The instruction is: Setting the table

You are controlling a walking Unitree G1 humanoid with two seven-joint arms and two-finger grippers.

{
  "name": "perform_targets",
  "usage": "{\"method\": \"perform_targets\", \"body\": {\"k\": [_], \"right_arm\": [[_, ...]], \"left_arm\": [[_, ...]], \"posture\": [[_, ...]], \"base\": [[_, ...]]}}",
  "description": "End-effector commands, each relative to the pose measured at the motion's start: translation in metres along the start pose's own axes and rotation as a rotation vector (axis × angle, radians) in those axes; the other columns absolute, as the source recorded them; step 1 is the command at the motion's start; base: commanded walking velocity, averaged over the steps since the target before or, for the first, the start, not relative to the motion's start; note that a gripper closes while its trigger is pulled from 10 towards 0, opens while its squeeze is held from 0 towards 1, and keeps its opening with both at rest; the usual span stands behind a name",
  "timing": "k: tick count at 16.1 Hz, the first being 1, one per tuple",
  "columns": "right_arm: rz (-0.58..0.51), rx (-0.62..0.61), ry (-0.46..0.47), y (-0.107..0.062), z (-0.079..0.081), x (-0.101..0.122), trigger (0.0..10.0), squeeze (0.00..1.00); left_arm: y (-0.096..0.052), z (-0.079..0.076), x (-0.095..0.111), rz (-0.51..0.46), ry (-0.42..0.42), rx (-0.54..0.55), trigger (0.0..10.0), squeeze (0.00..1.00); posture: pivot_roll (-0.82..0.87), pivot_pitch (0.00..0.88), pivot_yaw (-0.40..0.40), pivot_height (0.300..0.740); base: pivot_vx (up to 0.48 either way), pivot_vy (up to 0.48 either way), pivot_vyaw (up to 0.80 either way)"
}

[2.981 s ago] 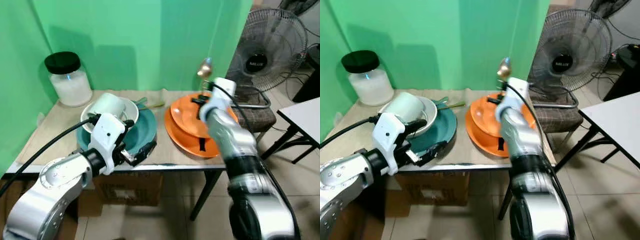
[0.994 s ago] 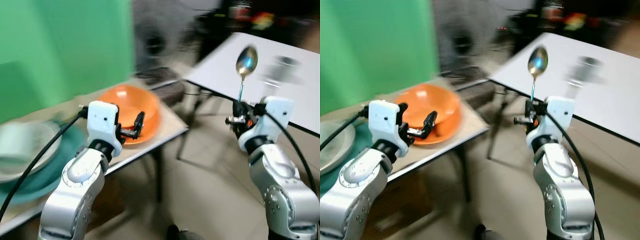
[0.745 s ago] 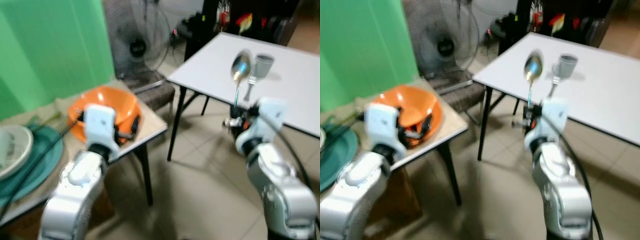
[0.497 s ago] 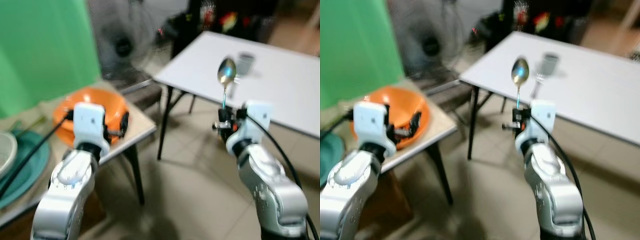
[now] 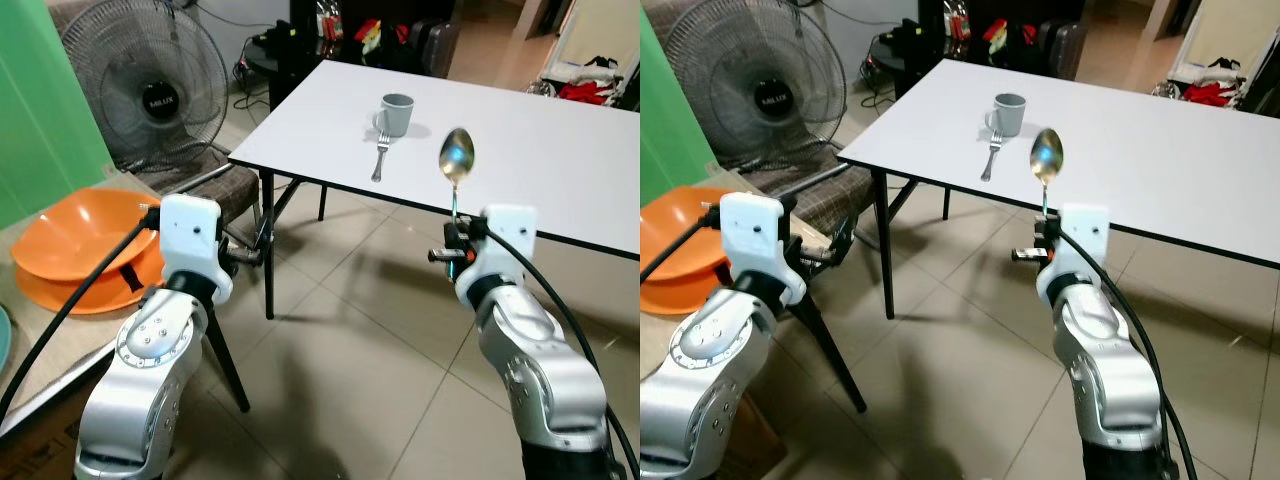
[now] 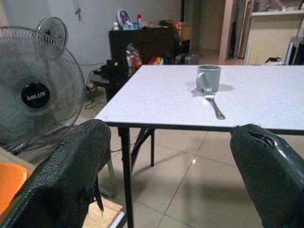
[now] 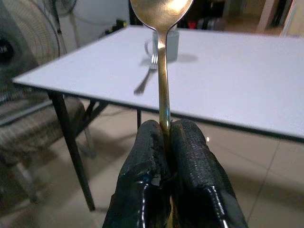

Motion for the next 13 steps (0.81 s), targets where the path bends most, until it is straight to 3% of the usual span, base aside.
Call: {"method": "perform_targets", "body": {"k": [1,2,9,13], "right_arm": [[-0.035,-0.012,-0.002,0.0014,-0.0013,0.0095,10.0,0.00],[-0.036,-0.013,0.001,0.0014,-0.0014,0.0102,10.0,0.00],[-0.045,-0.005,0.011,0.0016,-0.0004,0.0139,10.0,0.00],[-0.047,0.013,-0.011,0.0037,0.0031,0.0147,10.0,0.00]], "left_arm": [[0.0044,0.0017,0.0012,-0.006,-0.003,-0.003,10.0,0.00],[0.0051,0.0019,0.0004,-0.004,-0.002,-0.005,10.0,0.00],[0.0087,0.0011,0.0009,-0.004,0.004,-0.026,10.0,0.00],[0.0048,0.0030,-0.0024,0.008,0.008,-0.014,10.0,0.00]], "posture": [[-0.07,0.000,-0.005,0.740],[-0.07,0.000,-0.005,0.740],[-0.07,0.000,-0.002,0.740],[-0.06,0.000,-0.013,0.740]], "base": [[0.307,0.000,0.00],[0.307,0.000,0.00],[0.306,0.000,-0.80],[0.307,0.000,0.00]]}}
Point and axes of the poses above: a point about 5 cm out from each wrist's last joint towards the gripper, its own y axis pointing out of the wrist towards the gripper, its own x axis along the axis of the wrist's last joint, z = x × y, the point moved 4 cm from there along y, pointing out of the wrist towards the gripper, and after that the axes turned 2 degrees about -y, right-handed, at the moved point
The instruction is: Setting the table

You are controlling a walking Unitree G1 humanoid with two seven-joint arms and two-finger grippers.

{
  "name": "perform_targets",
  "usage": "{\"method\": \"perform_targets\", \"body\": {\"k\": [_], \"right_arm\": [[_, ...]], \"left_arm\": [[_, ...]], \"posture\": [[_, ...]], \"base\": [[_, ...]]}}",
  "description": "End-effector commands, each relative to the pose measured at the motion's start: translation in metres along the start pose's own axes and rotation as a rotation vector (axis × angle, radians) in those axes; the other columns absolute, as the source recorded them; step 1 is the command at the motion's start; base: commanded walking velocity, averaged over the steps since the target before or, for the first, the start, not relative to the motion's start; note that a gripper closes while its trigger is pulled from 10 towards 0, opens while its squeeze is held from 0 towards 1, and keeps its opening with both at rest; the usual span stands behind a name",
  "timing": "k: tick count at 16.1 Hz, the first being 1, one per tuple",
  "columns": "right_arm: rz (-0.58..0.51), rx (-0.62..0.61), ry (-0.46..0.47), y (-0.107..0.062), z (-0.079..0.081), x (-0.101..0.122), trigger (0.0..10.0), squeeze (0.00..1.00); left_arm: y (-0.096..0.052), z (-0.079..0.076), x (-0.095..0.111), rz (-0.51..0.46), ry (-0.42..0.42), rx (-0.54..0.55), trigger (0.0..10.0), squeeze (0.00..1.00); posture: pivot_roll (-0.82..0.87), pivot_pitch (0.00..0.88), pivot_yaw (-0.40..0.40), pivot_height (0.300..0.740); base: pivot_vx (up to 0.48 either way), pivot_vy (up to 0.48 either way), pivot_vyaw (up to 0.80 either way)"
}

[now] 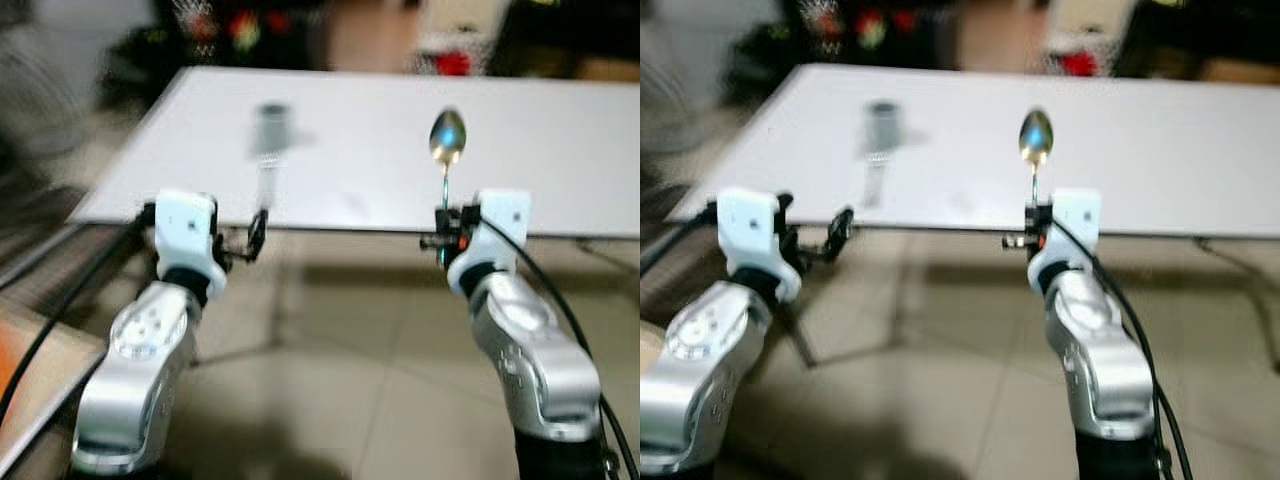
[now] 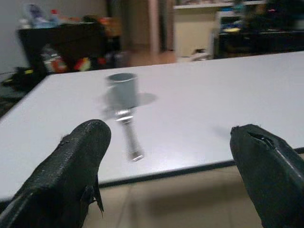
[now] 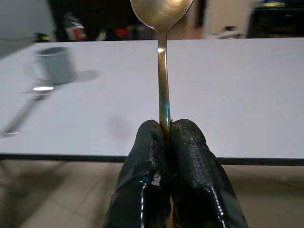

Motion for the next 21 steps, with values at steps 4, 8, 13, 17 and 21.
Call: {"method": "perform_targets", "body": {"k": [4,8,13,17,21], "right_arm": [[-0.015,-0.005,-0.013,0.003,-0.003,0.006,10.0,0.00],[-0.012,-0.006,-0.018,0.005,-0.004,0.006,10.0,0.00],[0.022,0.034,-0.031,0.011,-0.003,0.004,10.0,0.00],[0.050,0.069,0.017,0.012,0.005,0.000,10.0,0.00],[0.112,0.075,0.016,0.014,0.009,-0.011,10.0,0.00]], "left_arm": [[-0.005,0.000,-0.002,0.008,0.003,-0.001,10.0,0.00],[-0.005,-0.002,-0.004,0.022,0.010,-0.010,10.0,0.00],[-0.007,-0.004,-0.006,0.027,0.001,-0.010,10.0,0.00],[-0.005,-0.001,-0.002,0.006,0.003,0.006,10.0,0.00],[-0.001,-0.003,0.000,0.001,0.008,-0.013,10.0,0.00]], "posture": [[-0.05,0.000,-0.008,0.740],[-0.05,0.000,-0.005,0.740],[-0.05,0.000,-0.010,0.740],[-0.05,0.000,-0.010,0.740],[-0.05,0.000,0.001,0.740]], "base": [[0.302,0.000,0.00],[0.289,0.000,0.00],[0.283,0.000,0.00],[0.287,0.000,0.00],[0.301,0.000,0.00]]}}
Point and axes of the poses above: a point about 5 cm out from each wrist's last joint towards the gripper, its own y axis pointing out of the wrist towards the gripper, its own x axis along the axis of the wrist's last joint, z = x × y, the point moved 4 cm from there along y, pointing out of the wrist towards the gripper, and after that the axes turned 2 degrees about -y, right-handed, at the moved point
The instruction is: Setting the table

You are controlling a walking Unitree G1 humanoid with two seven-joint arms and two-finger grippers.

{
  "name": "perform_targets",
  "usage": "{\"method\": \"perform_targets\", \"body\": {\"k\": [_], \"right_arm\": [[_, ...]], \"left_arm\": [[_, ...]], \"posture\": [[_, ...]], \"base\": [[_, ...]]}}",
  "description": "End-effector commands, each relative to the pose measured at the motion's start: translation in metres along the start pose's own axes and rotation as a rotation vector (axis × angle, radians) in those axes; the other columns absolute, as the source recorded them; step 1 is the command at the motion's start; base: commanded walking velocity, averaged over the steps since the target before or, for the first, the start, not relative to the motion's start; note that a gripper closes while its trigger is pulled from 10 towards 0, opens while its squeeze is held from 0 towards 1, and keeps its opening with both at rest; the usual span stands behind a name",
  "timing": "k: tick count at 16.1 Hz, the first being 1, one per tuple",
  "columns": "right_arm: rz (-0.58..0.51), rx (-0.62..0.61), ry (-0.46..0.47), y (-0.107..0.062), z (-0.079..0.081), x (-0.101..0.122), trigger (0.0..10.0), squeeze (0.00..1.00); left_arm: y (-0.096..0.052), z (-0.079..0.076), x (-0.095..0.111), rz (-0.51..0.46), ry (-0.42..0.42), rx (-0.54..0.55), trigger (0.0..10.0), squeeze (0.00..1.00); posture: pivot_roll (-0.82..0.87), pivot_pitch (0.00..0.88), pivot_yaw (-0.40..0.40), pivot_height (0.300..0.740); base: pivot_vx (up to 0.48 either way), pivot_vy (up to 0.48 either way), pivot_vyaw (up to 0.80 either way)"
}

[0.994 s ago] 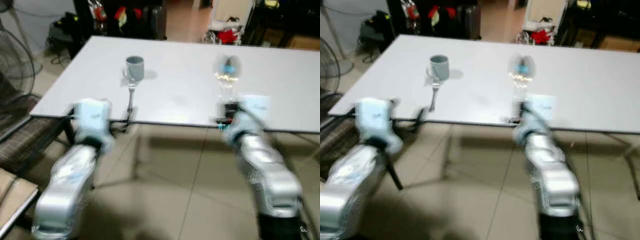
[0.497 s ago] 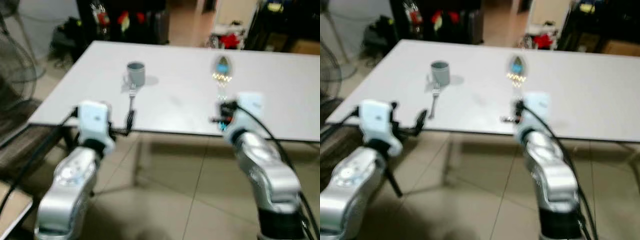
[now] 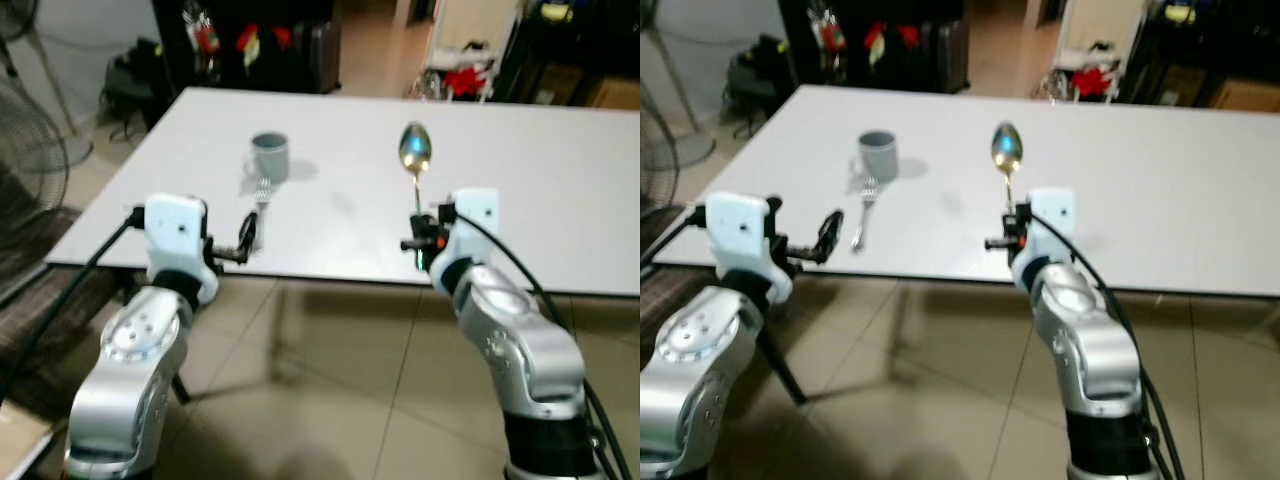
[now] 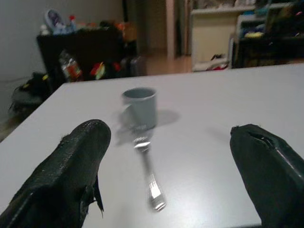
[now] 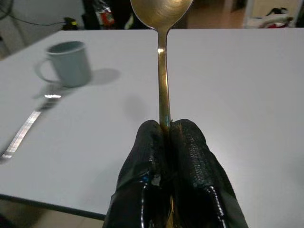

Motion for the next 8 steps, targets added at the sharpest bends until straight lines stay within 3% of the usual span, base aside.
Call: {"method": "perform_targets", "body": {"k": [1,8], "right_arm": [[0.040,-0.025,-0.017,0.0026,-0.0071,-0.0039,10.0,0.00],[0.045,-0.030,-0.014,0.0016,-0.0097,-0.0032,10.0,0.00]], "left_arm": [[0.0035,-0.0075,0.0010,-0.004,0.005,-0.030,10.0,0.00],[0.0028,-0.0135,-0.0033,0.003,0.006,-0.053,10.0,0.00]], "posture": [[-0.05,0.000,-0.003,0.740],[-0.07,0.000,0.000,0.740]], "base": [[0.300,0.000,0.00],[0.299,0.000,0.00]]}}
Point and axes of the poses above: a point about 5 cm out from each wrist's last joint towards the gripper, its own y axis pointing out of the wrist towards the gripper, its own x axis along the axis of the wrist's last joint, z = x × y, the point moved 4 cm from there along y, pointing out of the wrist towards the gripper, and after that the axes turned 2 degrees about -y, right-handed, at the moved point
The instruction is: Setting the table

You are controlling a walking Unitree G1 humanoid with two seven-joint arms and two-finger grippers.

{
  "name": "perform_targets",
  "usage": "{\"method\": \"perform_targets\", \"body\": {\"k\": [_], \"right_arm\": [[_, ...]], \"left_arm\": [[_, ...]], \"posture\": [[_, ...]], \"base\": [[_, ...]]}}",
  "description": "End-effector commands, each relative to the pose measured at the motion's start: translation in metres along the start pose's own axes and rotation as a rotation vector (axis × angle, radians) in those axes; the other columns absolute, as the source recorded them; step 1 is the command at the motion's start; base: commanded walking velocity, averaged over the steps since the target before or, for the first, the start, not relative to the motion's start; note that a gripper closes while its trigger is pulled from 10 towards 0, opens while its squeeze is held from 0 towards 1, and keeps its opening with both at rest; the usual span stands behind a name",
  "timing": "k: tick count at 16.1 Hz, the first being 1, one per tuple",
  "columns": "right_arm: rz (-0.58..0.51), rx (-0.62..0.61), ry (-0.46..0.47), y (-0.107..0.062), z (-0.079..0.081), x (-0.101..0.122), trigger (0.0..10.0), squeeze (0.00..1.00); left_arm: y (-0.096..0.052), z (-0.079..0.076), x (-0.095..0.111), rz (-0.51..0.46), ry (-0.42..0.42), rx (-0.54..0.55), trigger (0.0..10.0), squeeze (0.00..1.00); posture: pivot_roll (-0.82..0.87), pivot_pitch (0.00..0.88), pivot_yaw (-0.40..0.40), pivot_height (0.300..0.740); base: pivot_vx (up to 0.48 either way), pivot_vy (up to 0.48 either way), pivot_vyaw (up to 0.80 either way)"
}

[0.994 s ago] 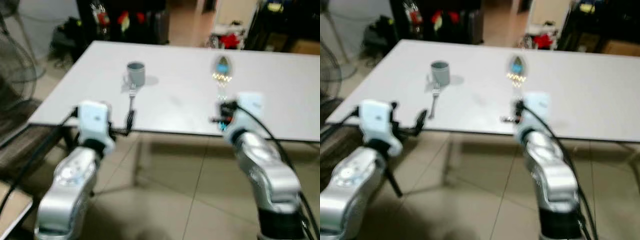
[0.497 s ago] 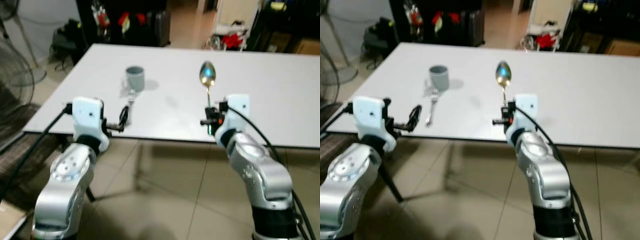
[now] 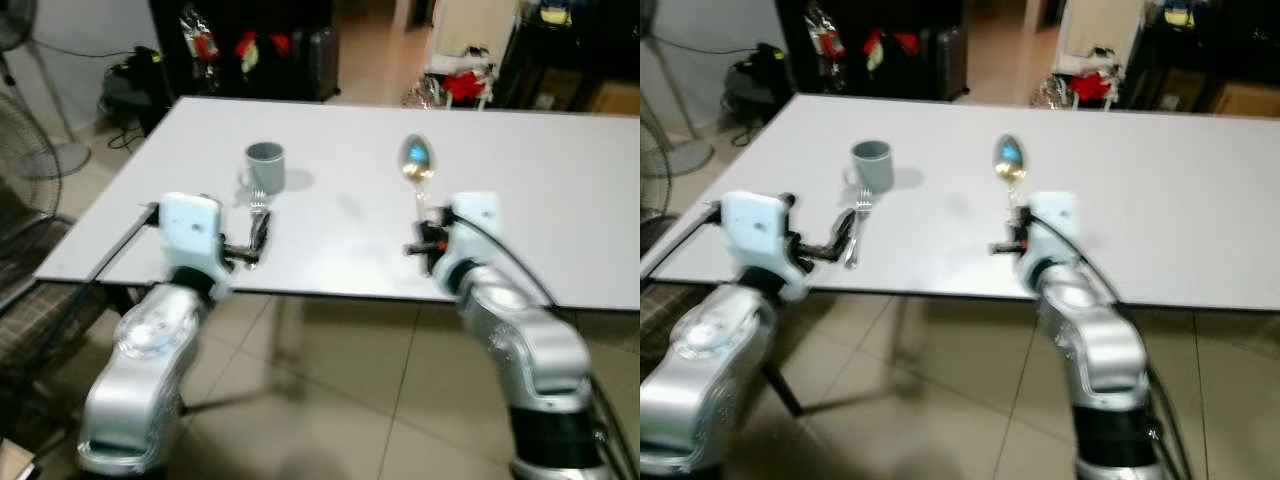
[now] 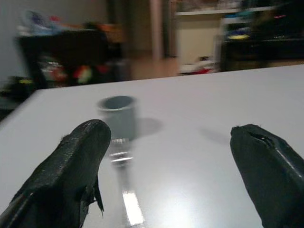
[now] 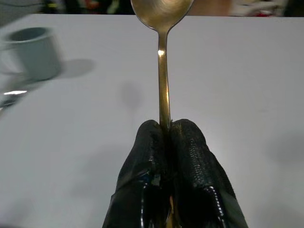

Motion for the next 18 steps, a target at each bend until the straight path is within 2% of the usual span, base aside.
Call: {"method": "perform_targets", "body": {"k": [1,5,8,13,18], "right_arm": [[-0.017,0.009,0.007,-0.002,0.004,0.005,10.0,0.00],[-0.005,0.025,-0.028,-0.001,0.007,0.004,10.0,0.00],[0.030,-0.002,-0.053,0.005,0.004,0.000,10.0,0.00],[0.140,-0.033,-0.062,0.023,-0.004,-0.004,10.0,0.00],[0.273,-0.060,-0.040,0.041,-0.009,-0.014,10.0,0.00]], "left_arm": [[-0.001,0.006,0.000,0.002,0.013,0.010,10.0,0.00],[-0.001,0.003,-0.001,0.006,0.028,-0.004,10.0,0.00],[-0.003,-0.004,-0.004,0.016,0.026,-0.055,10.0,0.00],[-0.005,-0.008,-0.009,0.055,0.056,-0.132,10.0,0.00],[0.000,-0.010,-0.006,0.053,0.066,-0.178,10.0,0.00]], "posture": [[-0.07,0.000,0.000,0.740],[-0.07,0.000,-0.006,0.740],[-0.06,0.000,-0.008,0.740],[-0.06,0.000,0.023,0.740],[-0.06,0.000,0.031,0.740]], "base": [[0.296,0.000,0.00],[0.297,0.000,0.00],[0.000,0.000,0.00],[0.000,0.000,0.00],[0.000,0.000,0.00]]}}
Point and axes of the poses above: a point about 5 cm out from each wrist's last joint towards the gripper, its own y axis pointing out of the wrist towards the gripper, its own x axis along the axis of the wrist's last joint, z = x × y, the point moved 4 cm from there along y, pointing out of the wrist towards the gripper, and after that the axes turned 2 degrees about -y, right-handed, at the moved point
